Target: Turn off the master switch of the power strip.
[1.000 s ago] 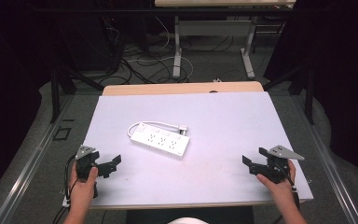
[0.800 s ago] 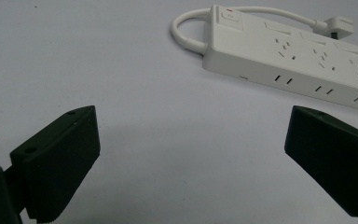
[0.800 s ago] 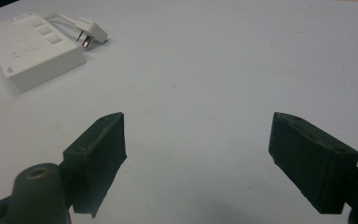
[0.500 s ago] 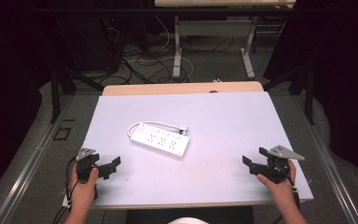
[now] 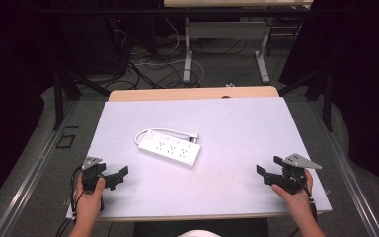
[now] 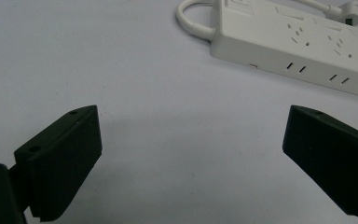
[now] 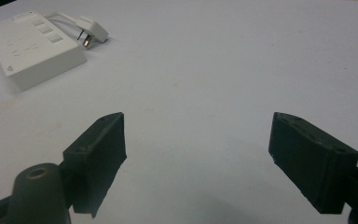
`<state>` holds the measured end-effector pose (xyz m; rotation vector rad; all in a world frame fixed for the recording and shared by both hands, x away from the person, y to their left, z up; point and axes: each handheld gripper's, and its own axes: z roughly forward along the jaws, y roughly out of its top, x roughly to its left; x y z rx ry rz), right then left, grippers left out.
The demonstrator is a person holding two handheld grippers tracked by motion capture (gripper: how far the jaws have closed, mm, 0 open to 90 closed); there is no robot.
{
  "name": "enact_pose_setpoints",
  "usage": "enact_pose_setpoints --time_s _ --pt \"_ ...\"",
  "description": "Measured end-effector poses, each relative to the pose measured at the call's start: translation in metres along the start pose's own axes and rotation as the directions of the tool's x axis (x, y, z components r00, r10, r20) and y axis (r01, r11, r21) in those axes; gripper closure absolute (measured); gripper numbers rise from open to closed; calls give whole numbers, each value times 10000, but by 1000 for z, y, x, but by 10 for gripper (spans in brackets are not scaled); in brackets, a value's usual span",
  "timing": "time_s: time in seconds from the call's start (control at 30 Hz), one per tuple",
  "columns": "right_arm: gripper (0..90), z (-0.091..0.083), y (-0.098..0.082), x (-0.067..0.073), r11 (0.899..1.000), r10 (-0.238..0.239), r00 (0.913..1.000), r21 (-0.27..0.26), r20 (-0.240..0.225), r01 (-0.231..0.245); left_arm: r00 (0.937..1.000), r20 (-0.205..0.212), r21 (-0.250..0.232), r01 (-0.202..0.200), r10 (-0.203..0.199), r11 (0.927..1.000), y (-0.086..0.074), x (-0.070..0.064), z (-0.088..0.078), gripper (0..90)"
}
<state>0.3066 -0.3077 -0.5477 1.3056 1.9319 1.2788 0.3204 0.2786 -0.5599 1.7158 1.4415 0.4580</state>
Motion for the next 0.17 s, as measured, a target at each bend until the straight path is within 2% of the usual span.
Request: enact_pose_setpoints --time_s 0.17 --pt "180 -1 0 0 10000 96 10000 -4 27 -96 10000 -7 70 7 -7 10000 0 0 0 44"
